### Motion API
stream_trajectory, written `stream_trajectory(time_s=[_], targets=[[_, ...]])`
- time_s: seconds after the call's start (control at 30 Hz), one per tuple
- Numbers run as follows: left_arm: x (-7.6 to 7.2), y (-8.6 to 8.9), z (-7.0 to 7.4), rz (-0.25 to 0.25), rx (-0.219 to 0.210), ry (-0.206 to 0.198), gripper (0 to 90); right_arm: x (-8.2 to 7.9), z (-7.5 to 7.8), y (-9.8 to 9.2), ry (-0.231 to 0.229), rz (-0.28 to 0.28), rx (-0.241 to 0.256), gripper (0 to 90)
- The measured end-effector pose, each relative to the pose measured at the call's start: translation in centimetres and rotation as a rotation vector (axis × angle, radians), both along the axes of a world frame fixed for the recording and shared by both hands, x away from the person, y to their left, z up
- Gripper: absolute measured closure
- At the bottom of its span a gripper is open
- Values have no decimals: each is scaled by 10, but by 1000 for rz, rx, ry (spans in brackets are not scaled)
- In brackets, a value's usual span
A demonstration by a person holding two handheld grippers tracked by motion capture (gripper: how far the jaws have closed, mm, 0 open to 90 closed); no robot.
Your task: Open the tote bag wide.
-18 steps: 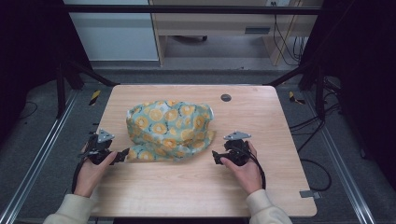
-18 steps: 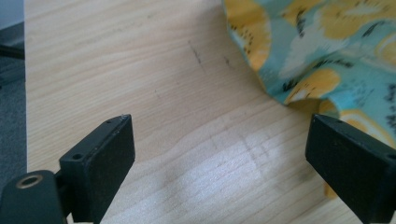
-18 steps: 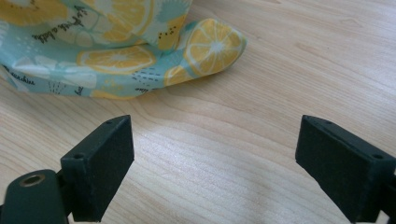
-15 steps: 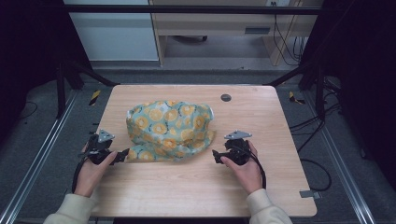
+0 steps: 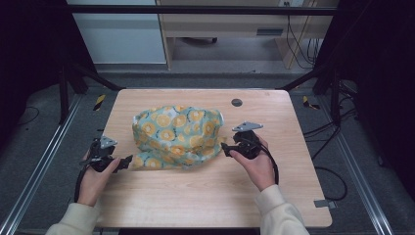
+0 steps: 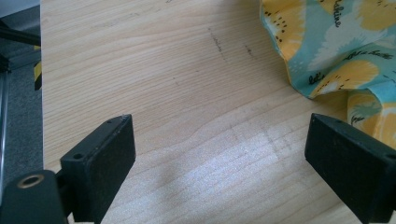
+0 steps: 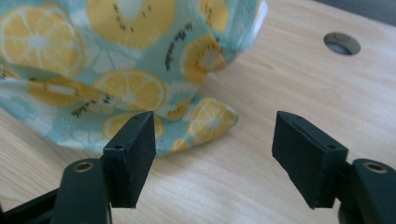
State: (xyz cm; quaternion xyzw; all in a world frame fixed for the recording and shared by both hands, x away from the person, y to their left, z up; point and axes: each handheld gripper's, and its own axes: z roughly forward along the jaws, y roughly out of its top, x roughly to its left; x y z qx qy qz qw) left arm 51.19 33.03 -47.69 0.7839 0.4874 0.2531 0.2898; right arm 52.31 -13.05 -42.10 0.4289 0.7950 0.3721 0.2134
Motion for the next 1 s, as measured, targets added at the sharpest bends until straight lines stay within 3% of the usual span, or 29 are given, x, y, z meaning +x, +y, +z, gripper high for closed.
stream_trajectory(time_s=[0.3, 0.47, 0.73, 0.9, 1.0], targets=[[0, -1, 0, 5, 5, 2, 88, 13, 26, 15, -18, 44, -12, 308], [0, 1, 0, 10, 7, -2, 89, 26, 45, 34, -18, 64, -28, 265], [1, 2, 1, 12, 1, -7, 91, 42, 57, 56, -2, 79, -27, 281], [1, 3, 1, 16, -2, -9, 92, 52, 58, 72, 12, 77, -33, 354], [1, 3, 2, 17, -4, -13, 93, 56, 57, 77, 10, 75, -36, 500]])
